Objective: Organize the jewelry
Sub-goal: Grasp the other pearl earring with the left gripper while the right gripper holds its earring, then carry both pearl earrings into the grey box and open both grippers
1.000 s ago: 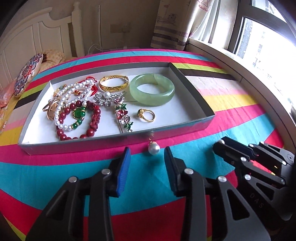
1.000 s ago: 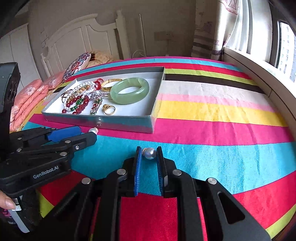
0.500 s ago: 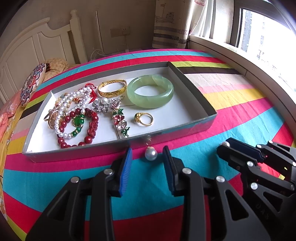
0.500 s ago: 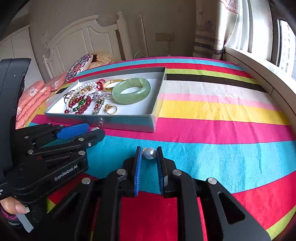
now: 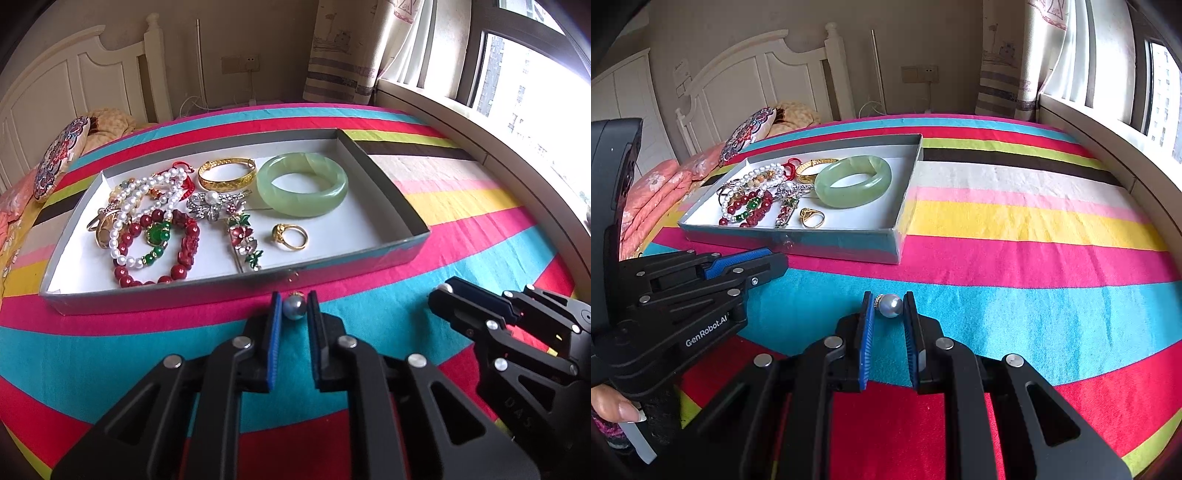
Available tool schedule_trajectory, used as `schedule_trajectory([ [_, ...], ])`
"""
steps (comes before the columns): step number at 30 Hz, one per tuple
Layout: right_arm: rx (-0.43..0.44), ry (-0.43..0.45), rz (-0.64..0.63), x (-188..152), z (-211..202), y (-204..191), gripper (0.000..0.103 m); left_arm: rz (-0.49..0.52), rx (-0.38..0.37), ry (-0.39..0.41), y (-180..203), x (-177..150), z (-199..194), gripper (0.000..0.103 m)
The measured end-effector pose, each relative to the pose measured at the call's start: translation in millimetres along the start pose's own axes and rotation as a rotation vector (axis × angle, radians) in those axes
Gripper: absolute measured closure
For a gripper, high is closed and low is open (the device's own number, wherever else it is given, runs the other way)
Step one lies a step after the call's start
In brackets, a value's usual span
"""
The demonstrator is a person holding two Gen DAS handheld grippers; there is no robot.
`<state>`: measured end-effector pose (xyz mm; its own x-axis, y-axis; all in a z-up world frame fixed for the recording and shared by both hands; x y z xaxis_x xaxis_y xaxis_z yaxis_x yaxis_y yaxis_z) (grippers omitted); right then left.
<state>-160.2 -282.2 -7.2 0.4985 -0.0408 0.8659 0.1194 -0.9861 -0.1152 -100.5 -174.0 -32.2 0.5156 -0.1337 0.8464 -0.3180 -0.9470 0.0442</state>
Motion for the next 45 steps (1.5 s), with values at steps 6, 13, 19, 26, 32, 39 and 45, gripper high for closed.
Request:
schedule_trajectory([
  [6, 0.021, 0.041, 0.001, 6.5, -8.1, -4.7, 0.087, -0.009, -0.002, 0.049, -7.0, 2.4, -18.5, 0.09],
  [13, 0.063, 0.107, -0.063, 31.6, -11.6, -28.1, 0.087, -0.045, -0.002, 0.156, -33.6, 32.4, -46.1, 0.09],
  [19, 0.084, 0.127, -0.103, 51.1, 1.8, -47.7, 0.087, -0.061, -0.004, 0.19, -55.0, 53.0, -45.4, 0.09],
  [26, 0.071, 0.091, -0.077, 65.3, 37.3, -47.7, 0.087, -0.075, -0.056, 0.17, -59.3, 78.1, -16.9, 0.09],
  [32, 0.022, 0.038, -0.125, 72.7, 74.2, -49.1, 0.087, -0.067, -0.167, 0.093, -42.9, 99.7, 28.5, 0.09],
  [39, 0.027, -0.001, -0.124, 77.3, 103.0, -41.8, 0.087, -0.104, -0.229, -0.021, -44.3, 104.2, 74.1, 0.089],
  [45, 0.033, 0.036, -0.088, 74.7, 82.3, -40.1, 0.059, -0.057, -0.124, 0.083, -59.5, 97.5, 41.3, 0.034],
])
Point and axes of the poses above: each gripper's, at about its wrist camera, not at the fingertips, and z roughly the way its jaws point, y to its right, x to its top, the point moved 2 cm from there along z, roughly the way its jaws point, and after that the axes turned 15 degrees about y, right-handed, at the moved point
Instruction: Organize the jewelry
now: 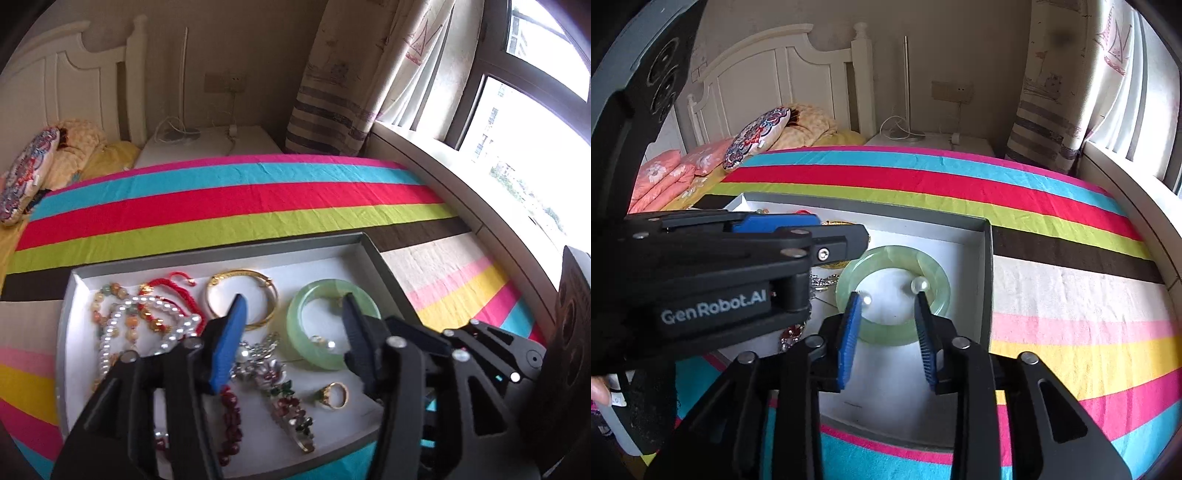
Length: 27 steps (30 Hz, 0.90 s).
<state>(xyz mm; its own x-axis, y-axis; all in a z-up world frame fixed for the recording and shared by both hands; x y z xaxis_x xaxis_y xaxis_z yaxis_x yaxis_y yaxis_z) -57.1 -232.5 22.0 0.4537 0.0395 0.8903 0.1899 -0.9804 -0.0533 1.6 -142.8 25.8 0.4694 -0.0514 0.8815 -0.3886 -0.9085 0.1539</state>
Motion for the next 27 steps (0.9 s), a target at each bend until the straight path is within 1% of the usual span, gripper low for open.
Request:
schedule_trajectory([
  [1, 0.0, 0.016, 0.01, -1.4, -8.6, -0.3, 0.053, 0.02, 0.036, 0.049, -2.5, -1.0, -14.9, 0.029],
  [3, 0.012, 0.046, 0.027, -3.8, -24.5, -1.9, 0.053, 0.045, 0.103, 0.126, -9.5, -3.5, -41.7, 0.006],
  [4, 0.011, 0.056, 0.037, -5.6, -31.4, -2.7, 0.05, 0.048, 0.134, 0.156, -13.7, -7.0, -55.1, 0.002],
  [5, 0.003, 0.061, 0.05, -7.9, -37.3, -3.6, 0.047, 0.042, 0.161, 0.186, -18.6, -11.9, -69.4, 0.002],
  [7, -0.019, 0.069, 0.078, -12.3, -46.9, -6.7, 0.03, 0.029, 0.224, 0.205, -29.2, -24.4, -92.6, 0.002],
  [10, -0.061, 0.085, 0.103, -18.3, -58.0, -12.2, 0.023, 0.0, 0.328, 0.212, -45.3, -43.9, -117.6, 0.002],
  [12, -0.09, 0.096, 0.121, -23.2, -64.0, -16.6, 0.017, -0.025, 0.358, 0.243, -54.8, -56.6, -132.3, 0.002],
  [14, -0.093, 0.103, 0.116, -28.1, -66.3, -22.4, 0.017, -0.014, 0.373, 0.24, -58.6, -64.9, -136.7, 0.002],
  [16, -0.107, 0.111, 0.085, -31.6, -67.0, -30.3, 0.017, 0.03, 0.394, 0.226, -57.3, -71.0, -134.6, 0.002],
  [18, -0.109, 0.129, 0.052, -30.8, -68.3, -36.4, 0.017, 0.063, 0.42, 0.231, -53.3, -75.1, -133.1, 0.002],
  [21, -0.118, 0.127, 0.034, -31.1, -64.0, -39.4, 0.017, 0.046, 0.401, 0.231, -50.3, -79.1, -132.5, 0.002],
  [24, -0.129, 0.113, 0.034, -32.9, -61.1, -40.5, 0.017, 0.046, 0.402, 0.234, -49.7, -80.5, -131.4, 0.002],
  [27, -0.138, 0.128, 0.023, -34.3, -64.0, -42.3, 0.017, 0.041, 0.393, 0.248, -49.6, -82.1, -133.1, 0.002],
])
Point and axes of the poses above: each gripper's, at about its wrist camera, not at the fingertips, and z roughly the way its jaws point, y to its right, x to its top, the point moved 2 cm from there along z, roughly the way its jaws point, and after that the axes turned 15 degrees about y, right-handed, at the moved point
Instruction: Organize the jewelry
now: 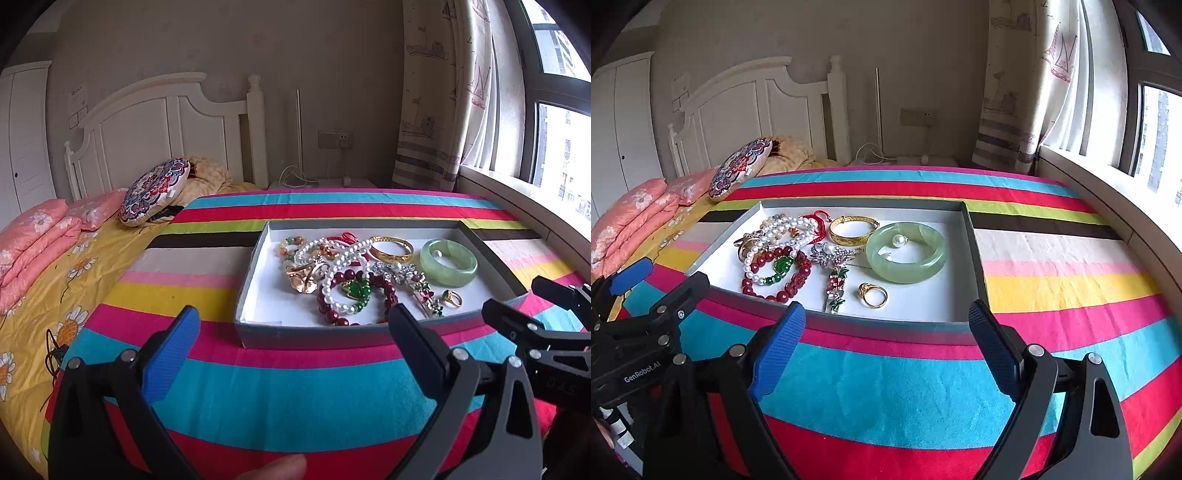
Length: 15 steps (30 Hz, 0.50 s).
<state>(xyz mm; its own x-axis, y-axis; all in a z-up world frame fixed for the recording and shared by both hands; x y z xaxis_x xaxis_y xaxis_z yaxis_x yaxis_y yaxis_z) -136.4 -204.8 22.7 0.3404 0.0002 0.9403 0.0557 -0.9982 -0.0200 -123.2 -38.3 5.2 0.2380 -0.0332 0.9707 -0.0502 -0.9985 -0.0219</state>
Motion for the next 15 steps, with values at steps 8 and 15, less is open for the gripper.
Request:
schedule_trajectory([
  [8, 0.0, 0.037, 0.003, -0.2, -6.9, 1.3, 0.017, -0.034, -0.015, -0.007, -5.4, -1.1, 1.9, 0.002],
  [15, 0.0, 0.052, 0.001, -1.3, -10.5, 1.3, 0.017, -0.037, -0.018, -0.009, -4.0, -2.5, 2.2, 0.002],
])
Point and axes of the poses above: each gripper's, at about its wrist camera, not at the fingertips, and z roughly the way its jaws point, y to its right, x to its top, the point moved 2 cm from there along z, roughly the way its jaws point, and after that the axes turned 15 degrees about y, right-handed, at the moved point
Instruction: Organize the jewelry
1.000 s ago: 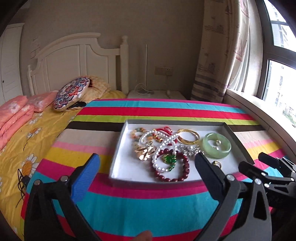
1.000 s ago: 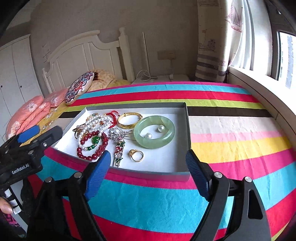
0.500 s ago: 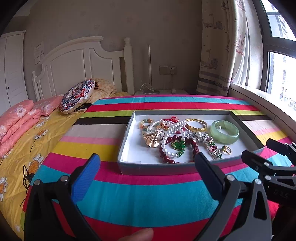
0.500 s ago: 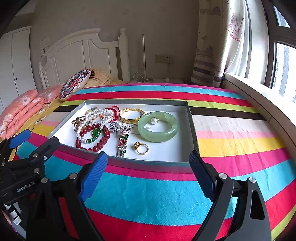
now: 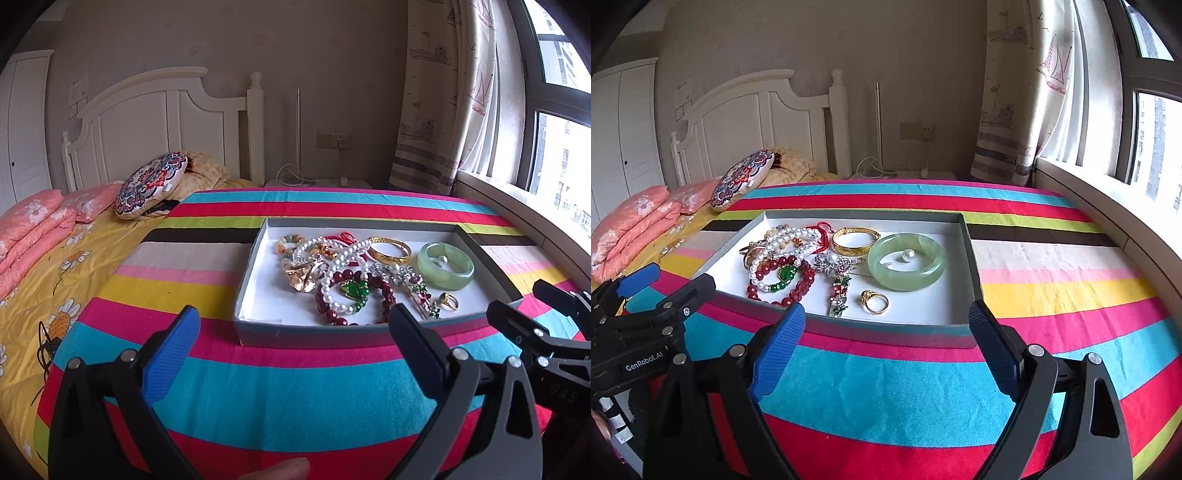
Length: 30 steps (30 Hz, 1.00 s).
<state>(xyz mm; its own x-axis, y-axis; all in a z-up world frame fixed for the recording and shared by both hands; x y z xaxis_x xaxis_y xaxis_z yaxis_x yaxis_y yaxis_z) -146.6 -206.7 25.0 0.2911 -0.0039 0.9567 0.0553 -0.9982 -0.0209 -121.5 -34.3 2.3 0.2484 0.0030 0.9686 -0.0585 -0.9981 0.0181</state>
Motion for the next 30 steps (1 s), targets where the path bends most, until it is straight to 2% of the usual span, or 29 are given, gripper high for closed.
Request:
schedule_trajectory([
  [30, 0.006, 0.009, 0.003, 1.2, -2.4, -2.1, 0.017, 0.002, -0.001, -0.002, 0.9, -0.9, 0.7, 0.002],
])
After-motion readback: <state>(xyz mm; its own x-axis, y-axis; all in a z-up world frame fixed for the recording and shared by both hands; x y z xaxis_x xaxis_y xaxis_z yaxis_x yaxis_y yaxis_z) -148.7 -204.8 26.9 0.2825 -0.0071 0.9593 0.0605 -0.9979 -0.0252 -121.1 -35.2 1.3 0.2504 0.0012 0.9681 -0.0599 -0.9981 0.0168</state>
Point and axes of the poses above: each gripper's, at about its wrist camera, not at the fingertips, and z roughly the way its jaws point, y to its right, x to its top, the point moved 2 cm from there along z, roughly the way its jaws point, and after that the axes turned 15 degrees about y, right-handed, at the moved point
